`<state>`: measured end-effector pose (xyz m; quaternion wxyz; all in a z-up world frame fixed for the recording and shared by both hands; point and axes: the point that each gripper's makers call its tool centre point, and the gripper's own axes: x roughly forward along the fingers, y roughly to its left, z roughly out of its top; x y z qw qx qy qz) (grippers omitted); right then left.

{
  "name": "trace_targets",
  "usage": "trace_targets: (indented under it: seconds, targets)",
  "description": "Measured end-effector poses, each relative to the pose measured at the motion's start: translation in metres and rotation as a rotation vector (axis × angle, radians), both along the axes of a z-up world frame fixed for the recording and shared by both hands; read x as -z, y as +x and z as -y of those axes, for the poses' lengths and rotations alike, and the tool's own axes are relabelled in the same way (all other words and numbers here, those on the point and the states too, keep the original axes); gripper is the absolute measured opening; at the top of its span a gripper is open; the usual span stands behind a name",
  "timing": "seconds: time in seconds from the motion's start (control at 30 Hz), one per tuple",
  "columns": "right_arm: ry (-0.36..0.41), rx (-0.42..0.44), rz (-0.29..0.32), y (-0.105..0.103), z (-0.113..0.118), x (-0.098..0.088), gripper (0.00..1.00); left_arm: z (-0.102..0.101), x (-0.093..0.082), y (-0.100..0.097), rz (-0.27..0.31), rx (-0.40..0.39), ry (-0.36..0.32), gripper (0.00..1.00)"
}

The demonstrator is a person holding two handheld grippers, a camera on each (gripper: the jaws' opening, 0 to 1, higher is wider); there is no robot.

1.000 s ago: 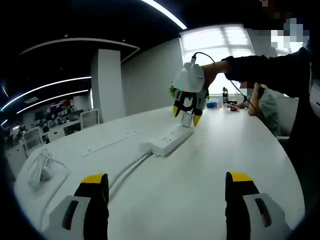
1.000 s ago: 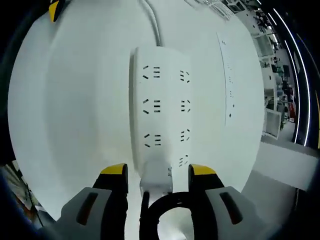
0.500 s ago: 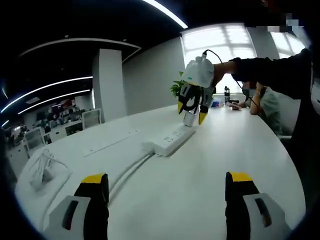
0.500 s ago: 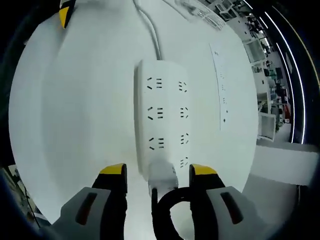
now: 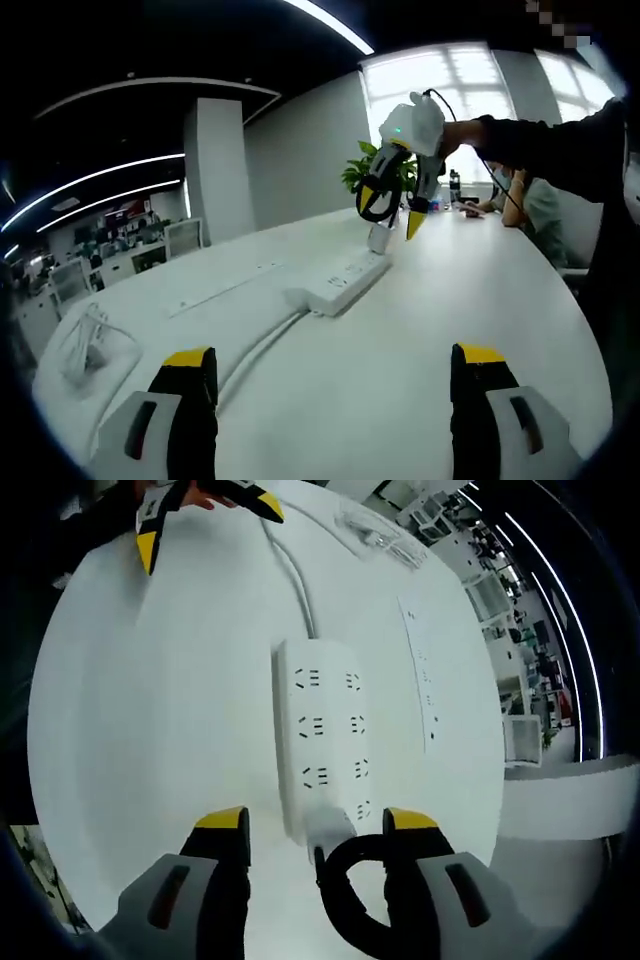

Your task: Straighten the power strip on the desk, plug the charger into it

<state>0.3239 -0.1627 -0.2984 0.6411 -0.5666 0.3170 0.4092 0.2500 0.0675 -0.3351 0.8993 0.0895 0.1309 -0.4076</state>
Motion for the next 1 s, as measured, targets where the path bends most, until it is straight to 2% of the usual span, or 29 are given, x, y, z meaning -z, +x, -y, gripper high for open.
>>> trace_targets:
  seconds: [0.1, 0.23, 0.43, 0.57, 0.83, 1.0]
  targets:
    - [0.036, -0.001, 0.016, -0.003, 0.001, -0.011, 0.53, 0.001, 0.0, 0.0, 0.0, 0.002, 0.001, 0.99]
    - [0.164, 0.0, 0.035, -0.008, -0.001, -0.032, 0.52, 0.002, 0.002, 0.0, -0.005, 0.003, 0.003, 0.99]
    - [0.207, 0.017, 0.059, -0.009, 0.012, -0.032, 0.53, 0.005, 0.003, 0.0, -0.008, 0.006, 0.004, 0.99]
    - [0.247, 0.02, 0.066, -0.012, 0.012, -0.036, 0.53, 0.007, 0.004, -0.001, -0.012, 0.009, 0.008, 0.99]
    - [0.352, -0.01, 0.122, -0.02, 0.006, -0.059, 0.54, 0.006, 0.005, -0.002, -0.016, 0.006, 0.013, 0.99]
    - [0.364, -0.013, 0.141, -0.025, 0.008, -0.064, 0.54, 0.007, 0.006, -0.002, -0.019, 0.009, 0.017, 0.99]
